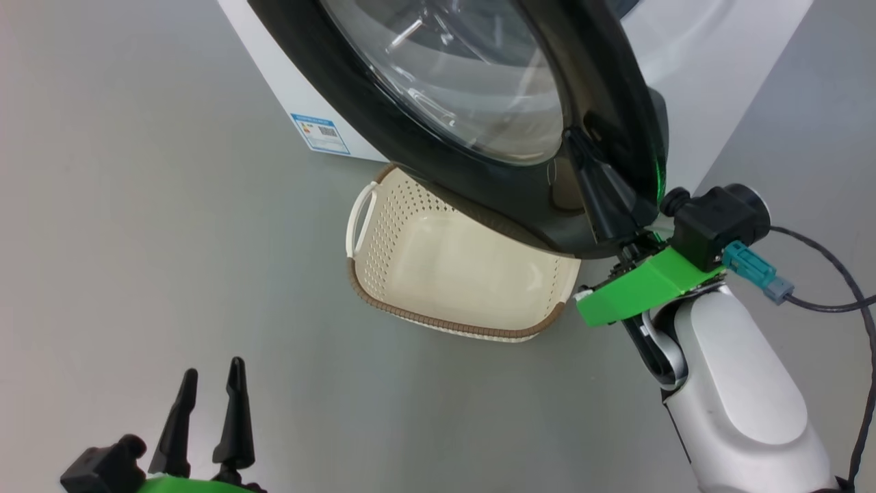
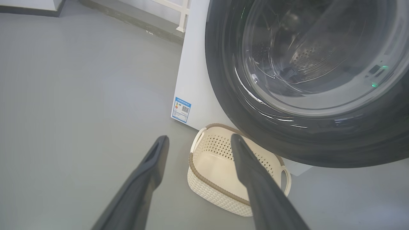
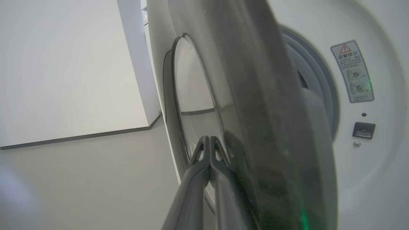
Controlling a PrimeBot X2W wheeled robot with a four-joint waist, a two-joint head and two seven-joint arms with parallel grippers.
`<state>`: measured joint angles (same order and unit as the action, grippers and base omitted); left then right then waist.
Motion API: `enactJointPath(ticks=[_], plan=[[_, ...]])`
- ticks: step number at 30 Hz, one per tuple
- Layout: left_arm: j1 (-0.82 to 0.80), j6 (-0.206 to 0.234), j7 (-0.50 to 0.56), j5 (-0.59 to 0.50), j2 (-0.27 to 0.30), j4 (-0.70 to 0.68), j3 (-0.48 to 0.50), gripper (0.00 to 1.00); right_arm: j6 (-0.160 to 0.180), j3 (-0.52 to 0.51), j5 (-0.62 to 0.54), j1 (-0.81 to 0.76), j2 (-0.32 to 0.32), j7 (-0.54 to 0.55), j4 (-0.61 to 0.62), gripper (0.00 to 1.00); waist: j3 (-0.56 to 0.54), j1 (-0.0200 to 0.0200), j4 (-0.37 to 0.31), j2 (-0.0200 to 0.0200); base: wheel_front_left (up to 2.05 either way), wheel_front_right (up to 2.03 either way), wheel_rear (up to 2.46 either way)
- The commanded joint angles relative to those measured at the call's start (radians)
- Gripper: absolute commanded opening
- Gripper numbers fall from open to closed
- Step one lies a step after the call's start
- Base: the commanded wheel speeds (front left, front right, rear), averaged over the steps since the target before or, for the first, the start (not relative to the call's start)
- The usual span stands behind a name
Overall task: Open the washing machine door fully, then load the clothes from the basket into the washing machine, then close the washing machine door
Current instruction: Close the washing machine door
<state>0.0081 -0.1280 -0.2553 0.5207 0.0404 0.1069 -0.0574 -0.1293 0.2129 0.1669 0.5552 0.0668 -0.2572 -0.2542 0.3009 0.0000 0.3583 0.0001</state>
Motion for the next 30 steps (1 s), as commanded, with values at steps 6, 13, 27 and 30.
enactJointPath(ticks=[6,13,27,30], plan=[[-0.05,-0.003,-0.006,0.02,0.011,-0.024,0.022,1.0,-0.001,-0.012,-0.028,0.053,-0.017,-0.005,0.032,0.0,0.047,0.0,0.005,-0.0001,0.0,0.0,0.0],[-0.067,-0.003,-0.006,0.033,0.012,-0.026,0.004,1.0,-0.001,-0.021,-0.036,0.095,-0.017,-0.005,0.038,0.0,0.086,0.0,0.001,-0.0001,0.0,0.0,0.0],[-0.089,-0.003,-0.006,0.045,0.029,-0.028,0.004,1.0,-0.001,-0.036,-0.086,0.17,-0.017,-0.005,0.052,0.0,0.132,0.0,-0.035,-0.0001,0.0,0.0,0.0],[-0.091,-0.003,-0.006,0.046,0.031,-0.03,0.003,1.0,-0.001,-0.038,-0.091,0.18,-0.017,-0.005,0.054,0.0,0.139,0.0,-0.044,-0.0001,0.0,0.0,0.0]])
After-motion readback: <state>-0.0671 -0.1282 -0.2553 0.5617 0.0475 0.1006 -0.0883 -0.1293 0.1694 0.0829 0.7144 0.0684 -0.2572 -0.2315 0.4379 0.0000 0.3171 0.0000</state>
